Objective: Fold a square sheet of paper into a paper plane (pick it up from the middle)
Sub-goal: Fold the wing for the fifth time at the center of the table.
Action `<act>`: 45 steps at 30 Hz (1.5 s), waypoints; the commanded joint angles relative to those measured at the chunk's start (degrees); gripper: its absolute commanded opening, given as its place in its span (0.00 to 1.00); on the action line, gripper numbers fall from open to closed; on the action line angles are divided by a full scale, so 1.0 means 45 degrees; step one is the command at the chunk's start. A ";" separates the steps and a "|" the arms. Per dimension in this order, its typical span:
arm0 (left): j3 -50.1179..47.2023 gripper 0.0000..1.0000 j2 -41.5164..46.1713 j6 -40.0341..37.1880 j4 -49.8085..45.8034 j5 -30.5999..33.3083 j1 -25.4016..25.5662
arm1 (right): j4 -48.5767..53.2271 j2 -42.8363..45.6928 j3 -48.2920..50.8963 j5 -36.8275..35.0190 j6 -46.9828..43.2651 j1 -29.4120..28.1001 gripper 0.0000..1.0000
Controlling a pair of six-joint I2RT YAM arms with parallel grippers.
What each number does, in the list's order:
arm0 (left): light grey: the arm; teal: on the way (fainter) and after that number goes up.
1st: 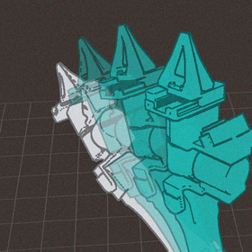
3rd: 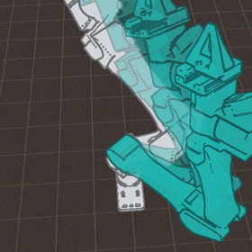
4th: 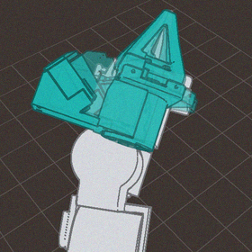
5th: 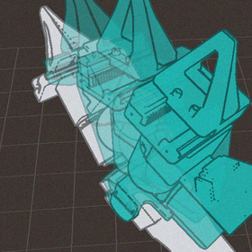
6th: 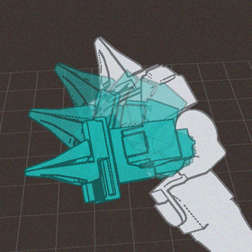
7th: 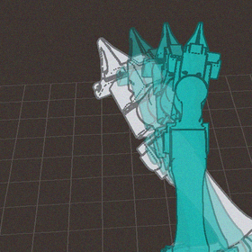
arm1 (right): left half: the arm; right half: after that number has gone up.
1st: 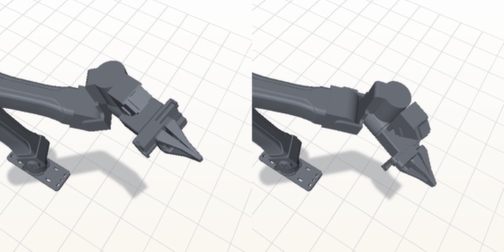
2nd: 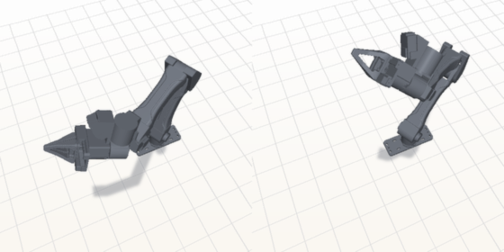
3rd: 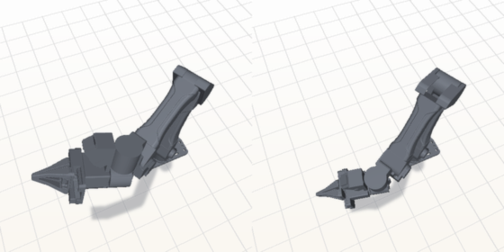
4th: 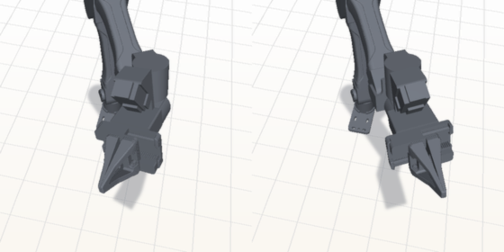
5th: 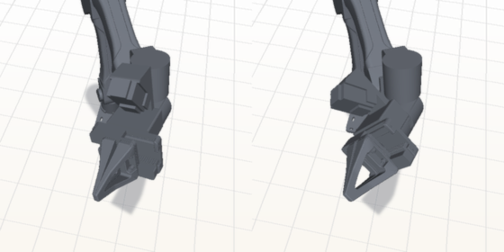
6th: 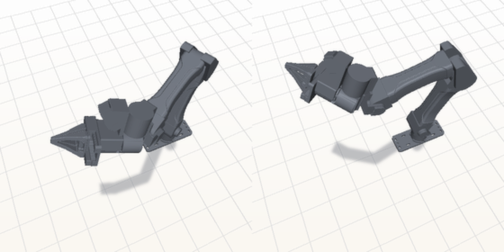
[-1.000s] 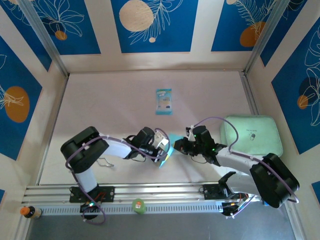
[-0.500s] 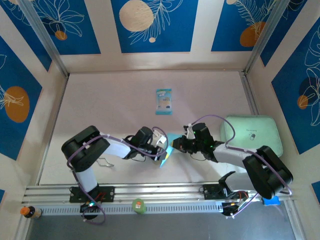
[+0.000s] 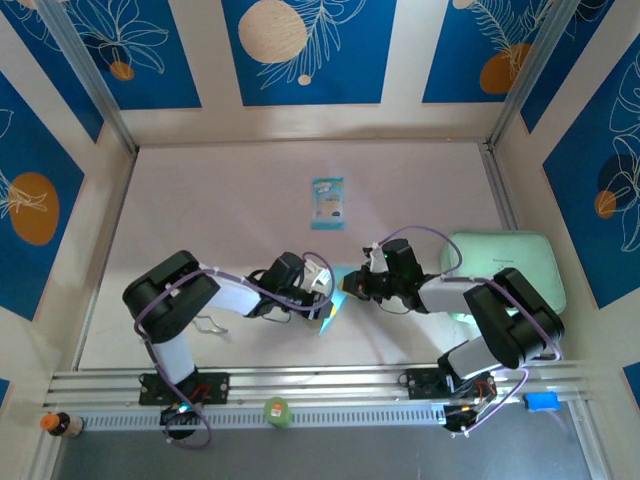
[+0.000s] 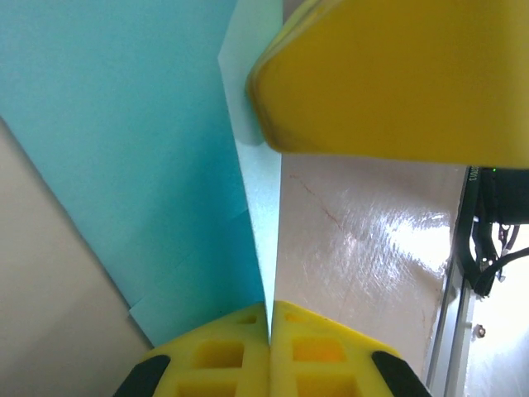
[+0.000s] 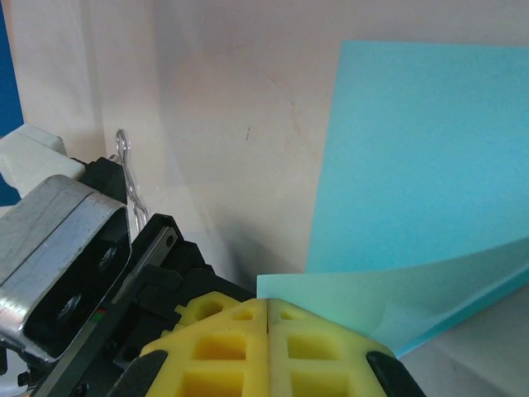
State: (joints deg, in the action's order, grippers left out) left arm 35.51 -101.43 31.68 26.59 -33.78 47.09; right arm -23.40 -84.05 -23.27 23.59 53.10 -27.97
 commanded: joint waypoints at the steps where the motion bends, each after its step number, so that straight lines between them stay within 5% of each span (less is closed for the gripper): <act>1: -0.0060 0.00 -0.0484 0.0163 -0.1248 0.0126 -0.0322 | -0.0215 -0.0327 -0.0286 0.0700 -0.0413 0.0138 0.04; 34: 0.0197 0.00 -0.0732 0.0348 -0.2588 0.0248 -0.0769 | -0.0978 -0.2756 -0.0811 0.0978 -0.0297 0.0337 0.02; 45: 0.0333 0.23 -0.0346 0.0413 -0.2824 -0.0226 -0.0777 | -0.0906 -0.3482 -0.0577 0.0439 0.0106 0.0335 0.02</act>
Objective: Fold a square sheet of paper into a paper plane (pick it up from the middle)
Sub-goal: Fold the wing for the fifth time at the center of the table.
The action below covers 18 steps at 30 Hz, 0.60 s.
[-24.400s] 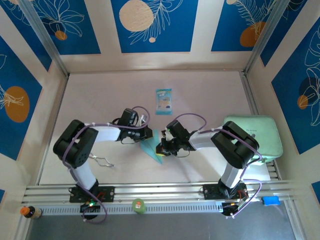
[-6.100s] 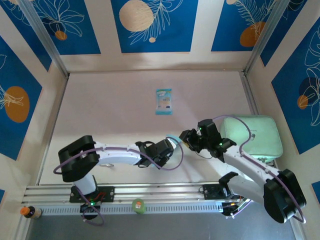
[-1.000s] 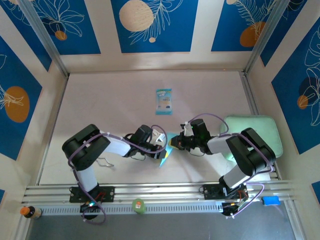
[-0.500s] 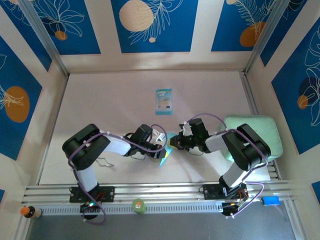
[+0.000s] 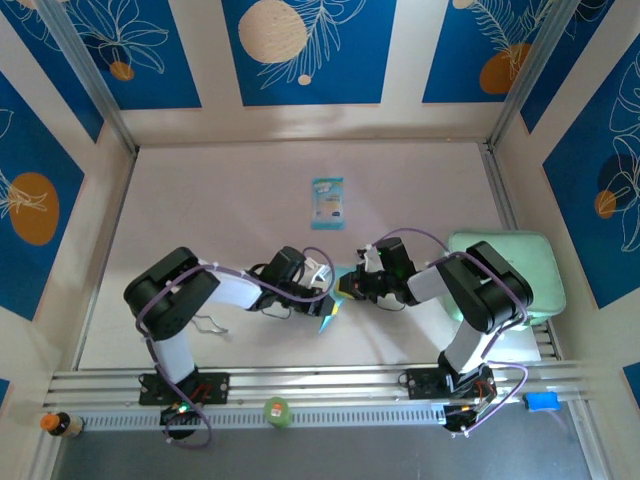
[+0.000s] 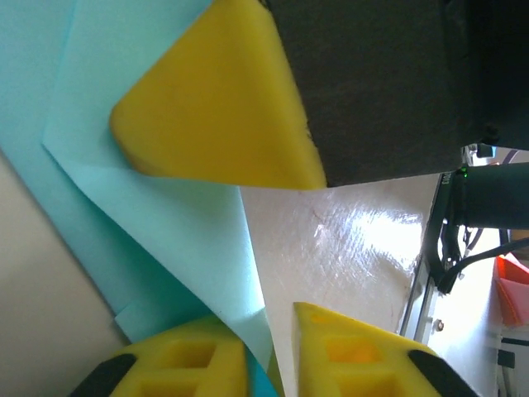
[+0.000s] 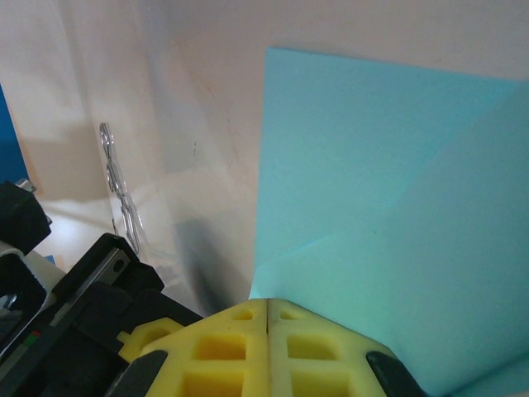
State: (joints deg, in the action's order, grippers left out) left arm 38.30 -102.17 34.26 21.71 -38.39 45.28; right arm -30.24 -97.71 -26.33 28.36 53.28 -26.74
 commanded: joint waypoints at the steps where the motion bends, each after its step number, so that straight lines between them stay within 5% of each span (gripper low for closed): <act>1: -0.0309 0.23 -0.0034 -0.0137 -0.1740 0.0715 -0.0375 | 0.0593 -0.0476 0.0146 -0.0662 0.0094 0.0064 0.02; 18: -0.0388 0.10 0.0503 0.0331 -0.1892 -0.1307 -0.0340 | 0.1115 -0.0938 -0.0058 -0.1202 0.0369 -0.0172 0.01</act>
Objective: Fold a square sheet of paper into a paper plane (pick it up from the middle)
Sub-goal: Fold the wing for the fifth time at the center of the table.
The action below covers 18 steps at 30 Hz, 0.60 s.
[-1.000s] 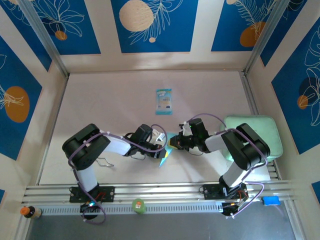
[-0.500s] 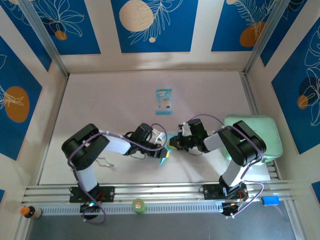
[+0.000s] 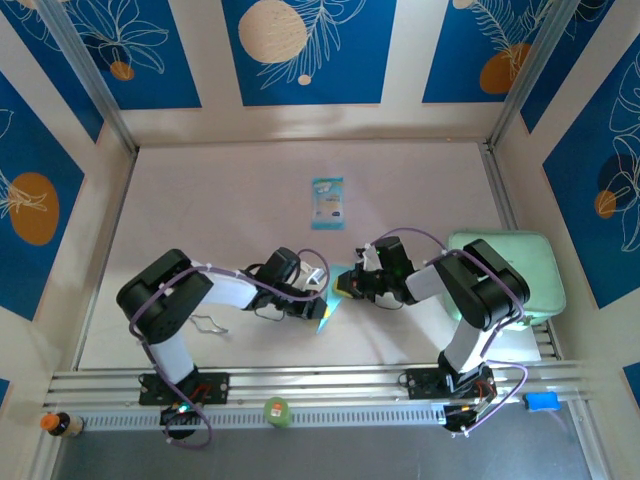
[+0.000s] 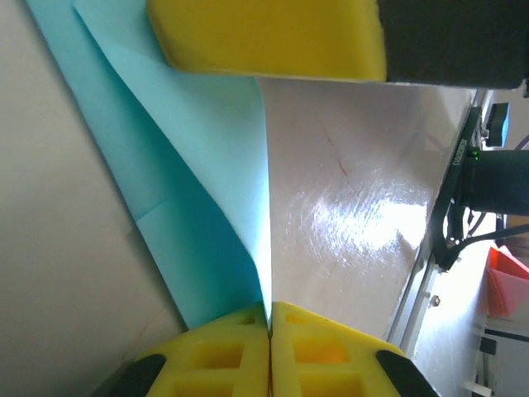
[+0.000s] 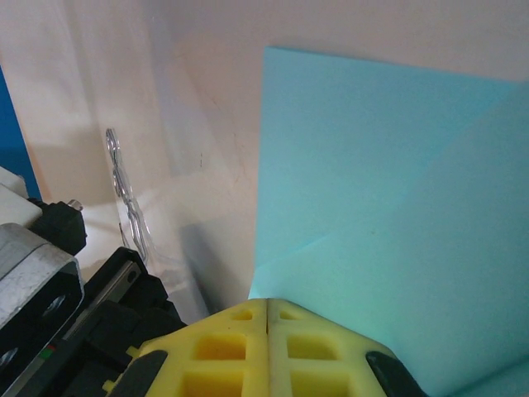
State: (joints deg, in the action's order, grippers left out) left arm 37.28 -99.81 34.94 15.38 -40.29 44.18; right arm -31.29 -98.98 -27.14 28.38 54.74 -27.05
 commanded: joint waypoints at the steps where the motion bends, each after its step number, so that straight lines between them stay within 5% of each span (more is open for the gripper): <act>1: -0.0158 0.09 -0.0027 0.0224 -0.0371 -0.1018 -0.0099 | 0.1433 -0.0661 0.0098 -0.1274 0.0057 -0.0122 0.01; 6: -0.0324 0.00 0.0111 0.0235 -0.0507 -0.1046 -0.0111 | 0.1703 -0.0676 0.0112 -0.1554 0.0083 -0.0220 0.01; 18: -0.0409 0.07 -0.0311 0.0246 -0.1622 -0.0855 -0.0087 | 0.2083 -0.0719 0.0151 -0.1989 0.0211 -0.0321 0.01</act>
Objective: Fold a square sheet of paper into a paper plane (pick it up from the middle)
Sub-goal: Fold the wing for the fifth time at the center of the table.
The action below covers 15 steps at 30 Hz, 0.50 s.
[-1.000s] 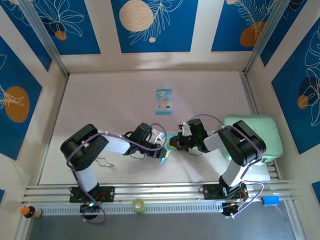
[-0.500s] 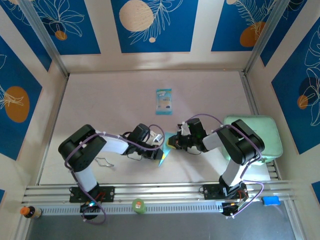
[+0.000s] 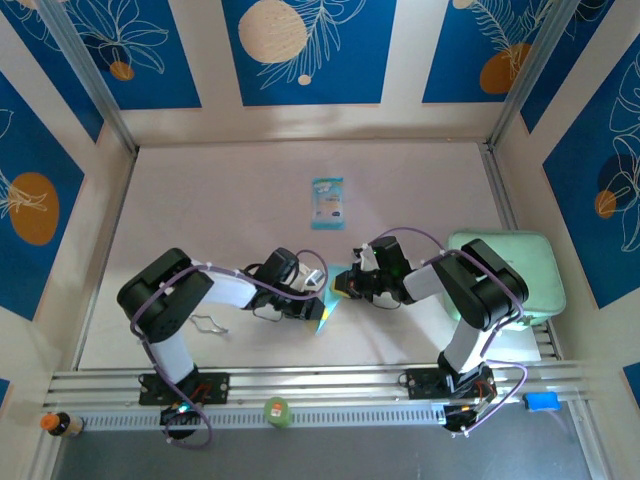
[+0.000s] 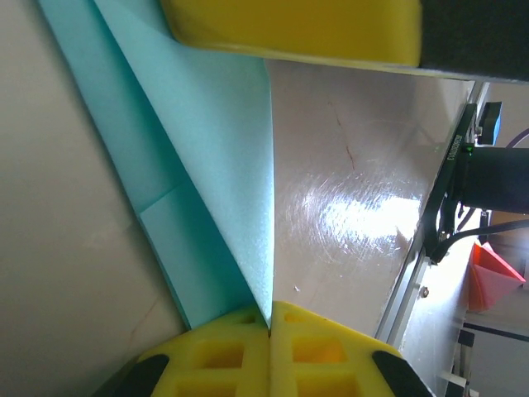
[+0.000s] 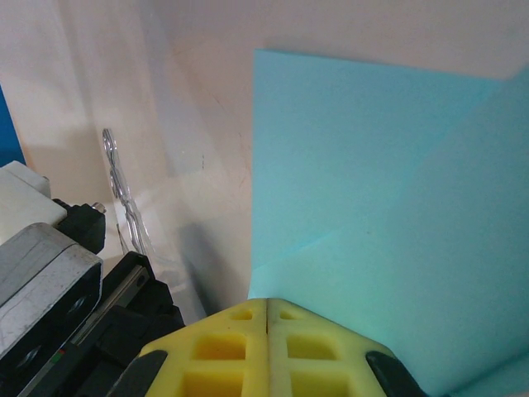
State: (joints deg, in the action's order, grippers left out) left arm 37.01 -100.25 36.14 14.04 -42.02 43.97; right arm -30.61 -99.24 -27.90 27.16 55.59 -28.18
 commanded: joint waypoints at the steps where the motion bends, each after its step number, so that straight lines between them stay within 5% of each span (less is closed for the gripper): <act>1: -0.0370 0.07 -0.0172 -0.0071 -0.1465 -0.0347 -0.0027 | 0.1977 -0.0661 0.0321 -0.1766 0.0016 -0.0065 0.01; 7: -0.0606 0.15 0.0369 -0.0147 -0.1799 0.0164 -0.0031 | 0.1988 -0.0642 0.0380 -0.1836 0.0030 -0.0084 0.01; 15: -0.0864 0.03 0.0548 -0.0117 -0.1865 0.0229 -0.0037 | 0.1988 -0.0623 0.0419 -0.1894 0.0068 -0.0125 0.01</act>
State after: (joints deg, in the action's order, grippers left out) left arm 35.38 -98.28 35.97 12.32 -41.41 43.97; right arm -30.68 -99.22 -27.90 26.50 55.99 -28.56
